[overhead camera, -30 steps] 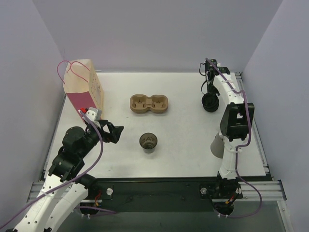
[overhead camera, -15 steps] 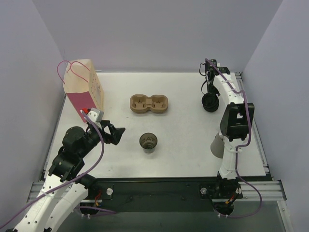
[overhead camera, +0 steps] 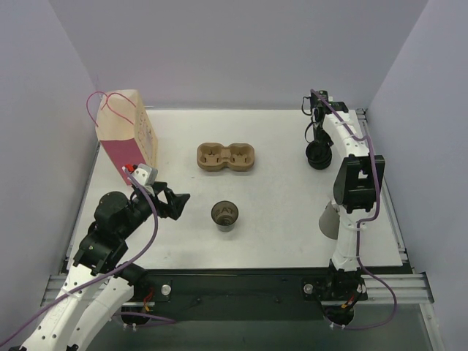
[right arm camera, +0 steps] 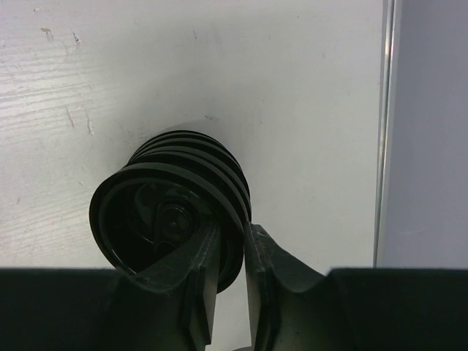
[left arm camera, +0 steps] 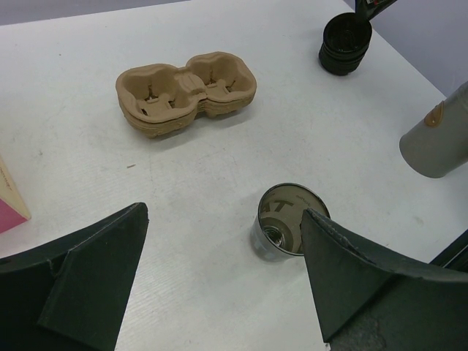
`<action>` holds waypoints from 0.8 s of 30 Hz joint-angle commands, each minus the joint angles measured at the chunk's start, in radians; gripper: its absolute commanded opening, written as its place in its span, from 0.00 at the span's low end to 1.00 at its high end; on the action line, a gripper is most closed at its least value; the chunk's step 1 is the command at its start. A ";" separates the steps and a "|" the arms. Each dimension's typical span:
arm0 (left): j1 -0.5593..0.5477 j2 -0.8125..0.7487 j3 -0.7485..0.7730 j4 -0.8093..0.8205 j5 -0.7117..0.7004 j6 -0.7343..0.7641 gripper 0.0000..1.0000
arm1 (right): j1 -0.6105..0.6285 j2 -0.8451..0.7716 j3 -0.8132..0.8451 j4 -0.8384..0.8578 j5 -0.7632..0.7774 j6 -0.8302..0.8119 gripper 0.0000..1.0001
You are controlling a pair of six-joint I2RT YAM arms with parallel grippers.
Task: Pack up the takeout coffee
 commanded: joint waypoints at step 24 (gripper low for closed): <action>-0.002 -0.001 0.008 0.040 0.039 0.037 0.95 | 0.053 -0.104 0.028 -0.045 0.079 -0.030 0.12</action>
